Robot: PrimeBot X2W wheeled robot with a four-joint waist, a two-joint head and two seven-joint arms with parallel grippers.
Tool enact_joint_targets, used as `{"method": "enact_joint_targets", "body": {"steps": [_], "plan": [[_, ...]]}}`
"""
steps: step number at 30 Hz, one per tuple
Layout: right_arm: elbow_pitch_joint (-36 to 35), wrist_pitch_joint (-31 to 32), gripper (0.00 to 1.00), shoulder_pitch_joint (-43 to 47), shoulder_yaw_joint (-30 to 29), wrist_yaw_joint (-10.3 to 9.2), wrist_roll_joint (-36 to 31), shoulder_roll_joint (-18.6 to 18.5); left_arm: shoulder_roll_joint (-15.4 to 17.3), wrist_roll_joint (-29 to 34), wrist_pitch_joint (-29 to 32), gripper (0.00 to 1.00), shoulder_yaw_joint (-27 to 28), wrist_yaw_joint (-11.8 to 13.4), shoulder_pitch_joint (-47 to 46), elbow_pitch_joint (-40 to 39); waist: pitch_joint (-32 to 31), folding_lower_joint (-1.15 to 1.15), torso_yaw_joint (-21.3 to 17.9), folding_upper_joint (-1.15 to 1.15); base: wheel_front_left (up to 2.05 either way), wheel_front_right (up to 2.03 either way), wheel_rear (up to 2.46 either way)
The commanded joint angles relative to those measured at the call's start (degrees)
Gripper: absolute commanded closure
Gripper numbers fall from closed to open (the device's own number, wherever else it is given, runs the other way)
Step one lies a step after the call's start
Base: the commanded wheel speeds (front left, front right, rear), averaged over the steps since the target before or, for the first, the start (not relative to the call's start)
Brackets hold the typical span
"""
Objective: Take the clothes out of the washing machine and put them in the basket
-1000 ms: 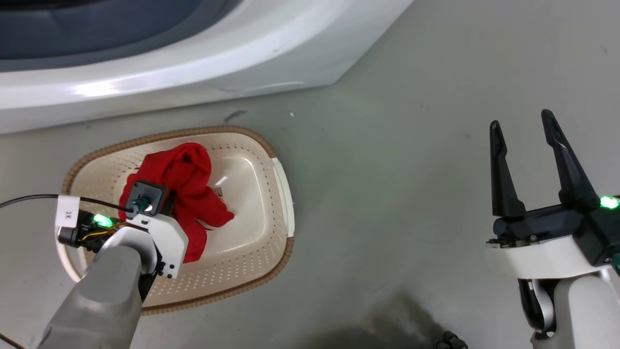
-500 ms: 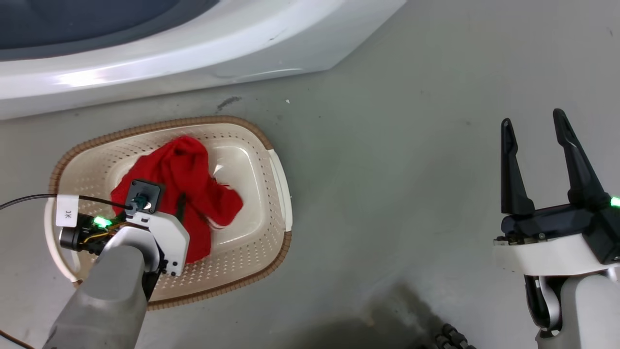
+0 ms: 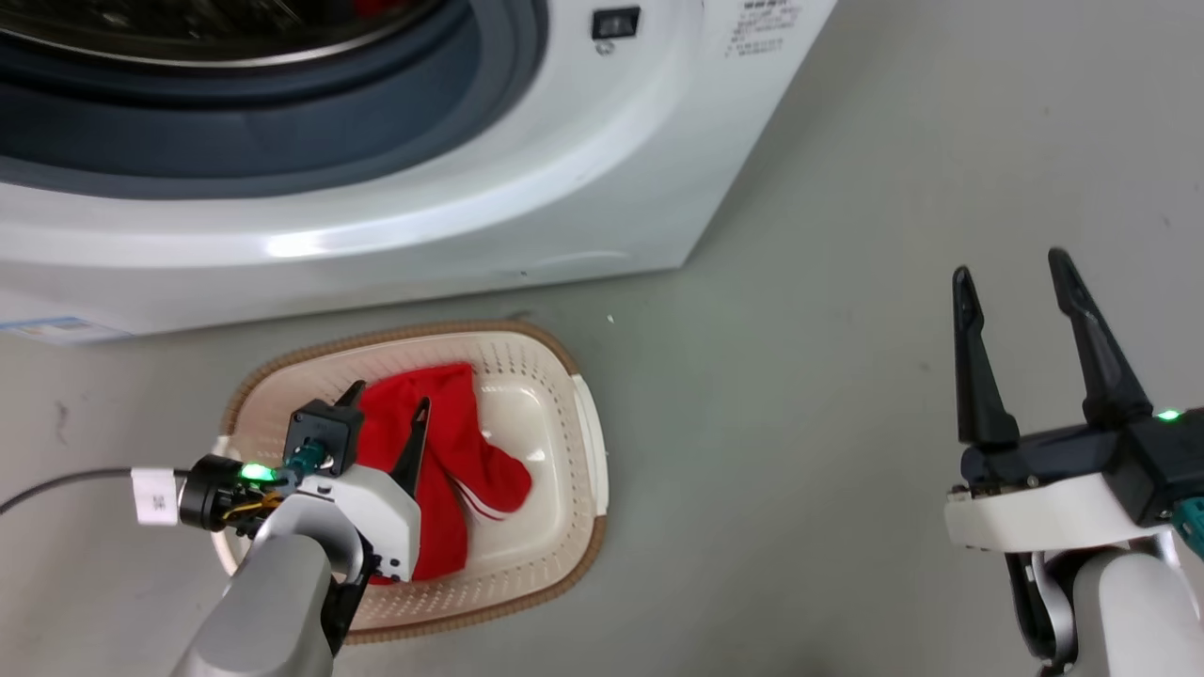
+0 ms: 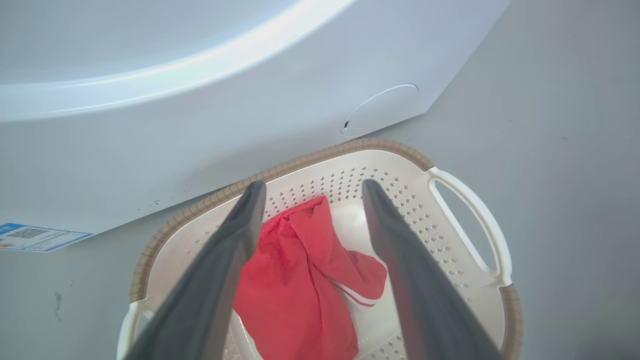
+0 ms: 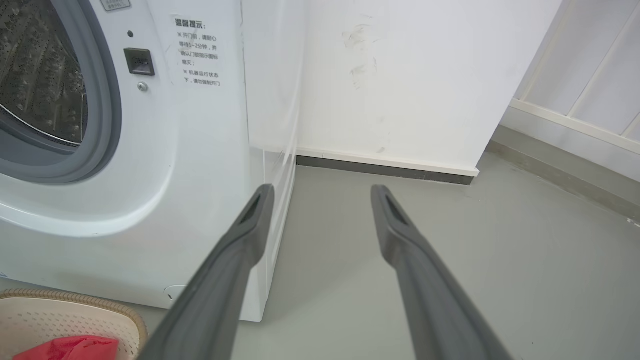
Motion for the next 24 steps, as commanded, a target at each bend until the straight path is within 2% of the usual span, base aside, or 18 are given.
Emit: {"method": "enact_joint_targets", "body": {"steps": [1,14,24], "plan": [[0.3,-0.2,0.00,1.1,-0.1,-0.08,-0.3,0.1,-0.2,0.5,-0.2,0.00,0.8,0.3,1.8,-2.0,-3.8,0.00,2.1,0.00,0.00,0.00,0.00],[2.6,-0.2,0.00,5.3,-0.2,-0.08,0.0,0.1,-1.9,3.7,-0.2,0.00,9.4,0.5,14.4,-23.3,-13.1,0.00,4.4,0.00,0.00,0.00,0.00],[3.2,-0.2,0.00,7.8,0.2,-0.08,0.8,0.1,-4.6,5.0,-0.2,0.00,15.2,0.4,20.5,-32.2,-17.1,0.00,2.8,0.00,0.00,0.00,0.00]]}}
